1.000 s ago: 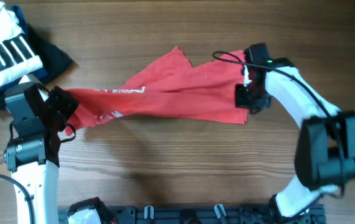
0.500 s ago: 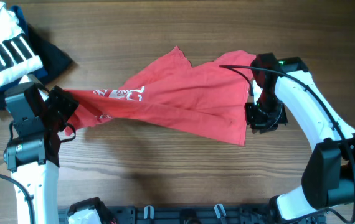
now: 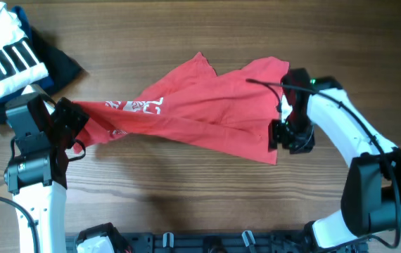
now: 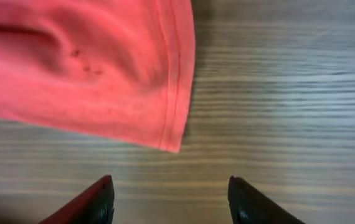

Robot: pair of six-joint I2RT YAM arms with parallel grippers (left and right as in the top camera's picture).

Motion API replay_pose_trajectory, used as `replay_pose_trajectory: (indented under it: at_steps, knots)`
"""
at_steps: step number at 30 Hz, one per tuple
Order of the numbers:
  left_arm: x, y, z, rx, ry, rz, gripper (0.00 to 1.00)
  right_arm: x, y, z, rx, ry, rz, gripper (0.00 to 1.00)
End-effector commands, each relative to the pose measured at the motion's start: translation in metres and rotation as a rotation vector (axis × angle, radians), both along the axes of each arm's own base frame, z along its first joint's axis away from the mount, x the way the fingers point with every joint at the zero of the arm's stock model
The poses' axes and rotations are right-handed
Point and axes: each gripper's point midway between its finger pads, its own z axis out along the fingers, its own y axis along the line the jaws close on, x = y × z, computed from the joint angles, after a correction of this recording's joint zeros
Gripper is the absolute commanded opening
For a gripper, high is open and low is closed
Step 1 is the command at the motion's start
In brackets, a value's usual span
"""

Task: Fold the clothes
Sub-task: 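Lift the shirt with both grippers and shake it out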

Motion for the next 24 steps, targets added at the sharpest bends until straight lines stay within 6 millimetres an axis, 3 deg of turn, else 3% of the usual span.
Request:
replay_pose_trajectory:
  at_steps: [1,6,11,19,22,24]
  knots:
    - [0.004,0.002,0.012,0.004,-0.032,0.003,0.04,-0.018,0.006,-0.025,0.017,0.043,-0.135,0.58]
    - [0.004,0.002,0.012,0.004,-0.032,0.003,0.04,-0.020,0.007,-0.047,0.021,0.005,-0.154,0.57]
    - [0.004,0.002,0.012,0.004,-0.031,0.003,0.04,-0.015,0.012,-0.055,0.029,-0.036,-0.159,0.56]
    - [0.004,0.002,0.012,0.004,-0.031,0.003,0.04,-0.026,0.028,-0.065,0.035,-0.038,-0.137,0.52]
    - [0.004,0.002,0.012,0.004,-0.031,0.003,0.04,-0.024,0.032,-0.066,0.026,-0.051,-0.144,0.42]
    - [0.004,0.002,0.012,0.004,-0.031,0.003,0.04,-0.024,0.029,-0.067,0.005,-0.054,-0.171,0.29]
